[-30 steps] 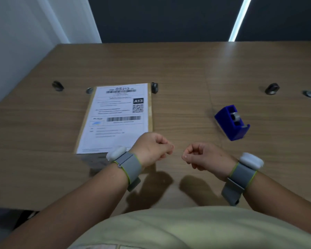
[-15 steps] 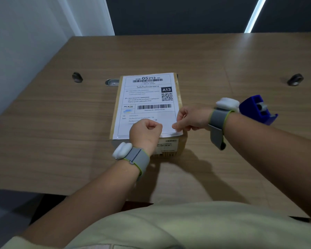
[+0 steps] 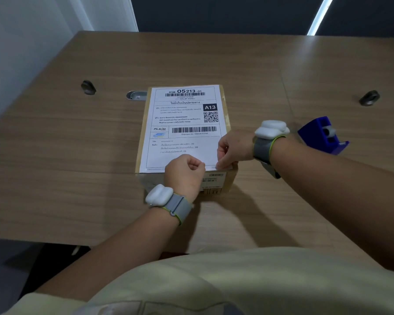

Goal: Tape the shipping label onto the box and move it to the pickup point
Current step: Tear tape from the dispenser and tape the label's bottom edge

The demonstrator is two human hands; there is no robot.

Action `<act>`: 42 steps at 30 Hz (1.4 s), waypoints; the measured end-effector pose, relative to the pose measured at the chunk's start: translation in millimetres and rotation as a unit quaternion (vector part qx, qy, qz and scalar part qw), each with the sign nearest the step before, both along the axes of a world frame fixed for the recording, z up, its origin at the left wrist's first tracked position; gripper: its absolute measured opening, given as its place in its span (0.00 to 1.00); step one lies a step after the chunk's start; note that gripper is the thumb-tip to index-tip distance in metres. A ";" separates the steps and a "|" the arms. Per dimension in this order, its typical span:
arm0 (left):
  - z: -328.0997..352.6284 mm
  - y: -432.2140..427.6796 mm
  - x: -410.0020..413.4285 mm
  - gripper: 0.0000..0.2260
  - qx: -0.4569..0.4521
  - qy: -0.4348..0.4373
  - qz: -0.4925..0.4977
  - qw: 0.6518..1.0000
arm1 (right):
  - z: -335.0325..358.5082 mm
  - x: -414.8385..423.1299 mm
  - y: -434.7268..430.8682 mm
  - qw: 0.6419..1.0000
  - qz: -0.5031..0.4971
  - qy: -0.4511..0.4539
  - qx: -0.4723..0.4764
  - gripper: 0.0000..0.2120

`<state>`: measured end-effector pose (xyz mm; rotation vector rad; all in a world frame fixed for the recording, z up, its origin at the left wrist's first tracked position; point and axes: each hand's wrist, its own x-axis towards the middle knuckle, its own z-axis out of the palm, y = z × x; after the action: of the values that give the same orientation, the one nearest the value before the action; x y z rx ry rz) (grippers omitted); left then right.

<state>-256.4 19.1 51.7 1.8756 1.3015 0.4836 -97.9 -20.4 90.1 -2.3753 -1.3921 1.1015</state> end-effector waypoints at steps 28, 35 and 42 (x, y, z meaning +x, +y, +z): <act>-15.5 0.3 -6.9 0.04 0.251 0.058 -0.113 0.960 | -19.8 -0.6 -19.0 0.987 0.098 -0.062 0.110 0.04; -52.7 15.6 -25.1 0.09 0.413 -0.028 -0.182 0.892 | -56.2 -4.7 -55.0 0.911 0.133 -0.171 0.351 0.07; -53.9 28.4 -32.1 0.10 0.379 -0.039 -0.211 0.900 | -68.1 -6.8 -64.8 0.897 0.131 -0.214 0.364 0.10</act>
<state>-288.6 47.6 -2.3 2.6520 0.6321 0.9034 -104.7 -85.1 22.0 -1.9394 -1.8724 0.0069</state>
